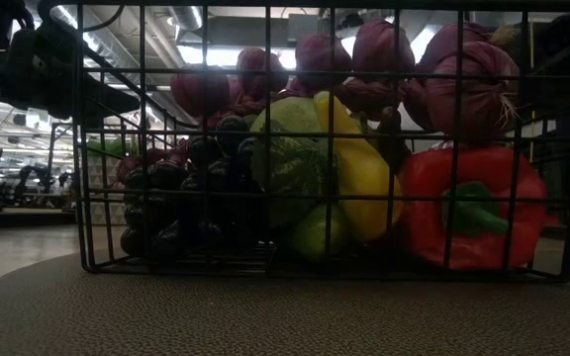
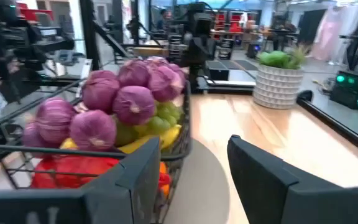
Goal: Build produce basket
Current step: Return to Home Position
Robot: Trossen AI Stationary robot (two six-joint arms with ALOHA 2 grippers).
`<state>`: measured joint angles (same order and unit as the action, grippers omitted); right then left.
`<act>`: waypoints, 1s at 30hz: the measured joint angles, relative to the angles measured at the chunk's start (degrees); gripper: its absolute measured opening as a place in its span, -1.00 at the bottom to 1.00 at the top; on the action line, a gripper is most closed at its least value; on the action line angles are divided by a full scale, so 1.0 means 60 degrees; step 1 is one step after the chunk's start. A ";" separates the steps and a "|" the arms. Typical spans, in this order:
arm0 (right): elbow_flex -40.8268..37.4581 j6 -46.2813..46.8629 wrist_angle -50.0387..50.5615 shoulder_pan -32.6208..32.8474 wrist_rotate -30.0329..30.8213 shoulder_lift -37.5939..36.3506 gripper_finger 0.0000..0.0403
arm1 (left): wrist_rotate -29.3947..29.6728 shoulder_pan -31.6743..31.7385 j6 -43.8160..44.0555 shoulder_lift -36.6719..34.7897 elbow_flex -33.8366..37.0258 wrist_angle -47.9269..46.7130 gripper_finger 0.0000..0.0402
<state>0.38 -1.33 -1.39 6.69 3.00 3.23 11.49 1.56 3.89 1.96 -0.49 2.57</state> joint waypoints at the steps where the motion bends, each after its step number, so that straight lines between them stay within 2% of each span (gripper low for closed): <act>1: 0.0000 0.0022 0.0004 -0.0106 -0.0003 0.0008 -0.06 | 0.0000 0.0002 0.0002 0.0002 0.0000 0.0000 -0.90; 9: 0.0004 -0.0054 0.0012 -0.0689 -0.0023 0.0013 -0.06 | 0.0000 0.0002 -0.0001 0.0003 0.0000 0.0003 -0.90; 30: 0.0007 -0.0106 0.0025 -0.0705 -0.0028 0.0017 -0.07 | 0.0000 0.0004 0.0000 0.0002 -0.0002 0.0004 -0.90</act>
<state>0.43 -1.97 -1.23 2.46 2.83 3.33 11.49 1.58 3.89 1.97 -0.50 2.59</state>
